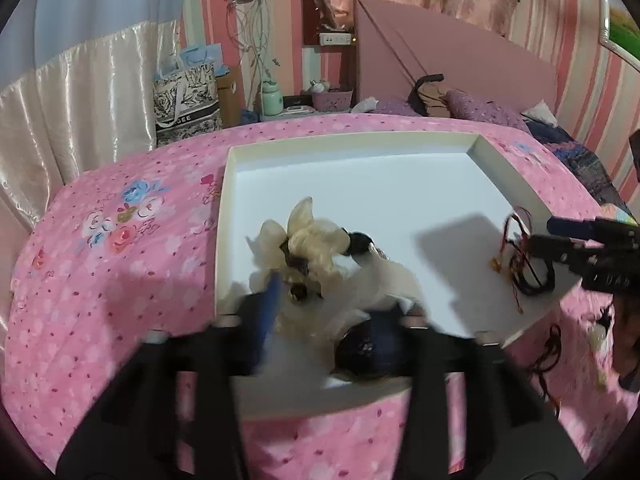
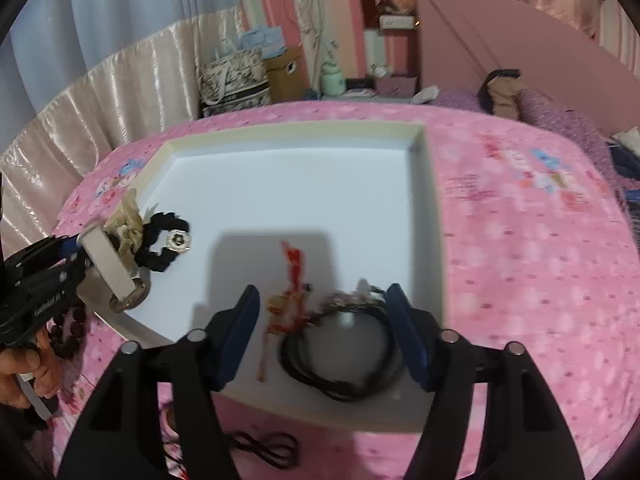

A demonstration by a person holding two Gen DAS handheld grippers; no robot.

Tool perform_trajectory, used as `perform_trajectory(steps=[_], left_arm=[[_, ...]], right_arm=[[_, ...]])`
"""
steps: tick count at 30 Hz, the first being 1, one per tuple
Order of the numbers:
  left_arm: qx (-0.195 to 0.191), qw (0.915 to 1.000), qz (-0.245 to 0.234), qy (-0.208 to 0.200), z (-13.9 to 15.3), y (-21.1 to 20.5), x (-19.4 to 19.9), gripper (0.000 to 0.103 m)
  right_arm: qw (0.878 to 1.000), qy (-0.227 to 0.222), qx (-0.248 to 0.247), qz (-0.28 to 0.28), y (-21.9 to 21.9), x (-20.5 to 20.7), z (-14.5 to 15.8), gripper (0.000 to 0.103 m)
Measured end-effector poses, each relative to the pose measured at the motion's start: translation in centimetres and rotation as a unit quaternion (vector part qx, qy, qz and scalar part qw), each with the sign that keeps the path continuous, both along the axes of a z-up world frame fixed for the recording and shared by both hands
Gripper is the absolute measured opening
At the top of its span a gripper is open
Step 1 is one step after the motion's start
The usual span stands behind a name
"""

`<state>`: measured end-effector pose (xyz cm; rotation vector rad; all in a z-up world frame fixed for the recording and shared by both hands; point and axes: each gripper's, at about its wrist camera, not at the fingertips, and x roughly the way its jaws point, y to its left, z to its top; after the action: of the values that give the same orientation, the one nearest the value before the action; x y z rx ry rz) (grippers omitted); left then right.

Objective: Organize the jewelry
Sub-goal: 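Lower both held items into the white tray and open both tools, then lift both tools away from the tray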

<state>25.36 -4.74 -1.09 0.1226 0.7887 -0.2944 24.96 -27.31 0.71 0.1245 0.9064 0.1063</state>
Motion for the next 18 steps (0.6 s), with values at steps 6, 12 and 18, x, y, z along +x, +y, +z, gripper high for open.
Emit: perform_trajectory(steps=[6,12,18], left_arm=[[-0.007,0.9999,-0.008,-0.002,-0.7,1.4,-2.5,0.067],[0.000,0.9998,-0.005,-0.020,-0.6,1.9,-5.1,0.084],[-0.036,0.9983,-0.003,-0.045,0.7,3.2,-8.0,0.084]], right_arm=[[0.999,-0.031,-0.001,-0.009,-1.3,-3.3,0.5,0.067],[0.998,-0.051,0.007,-0.021,-1.7,-6.1,0.2,0.067],[0.996,-0.077,0.020,-0.027,-1.6,-8.8,1.0,0.067]])
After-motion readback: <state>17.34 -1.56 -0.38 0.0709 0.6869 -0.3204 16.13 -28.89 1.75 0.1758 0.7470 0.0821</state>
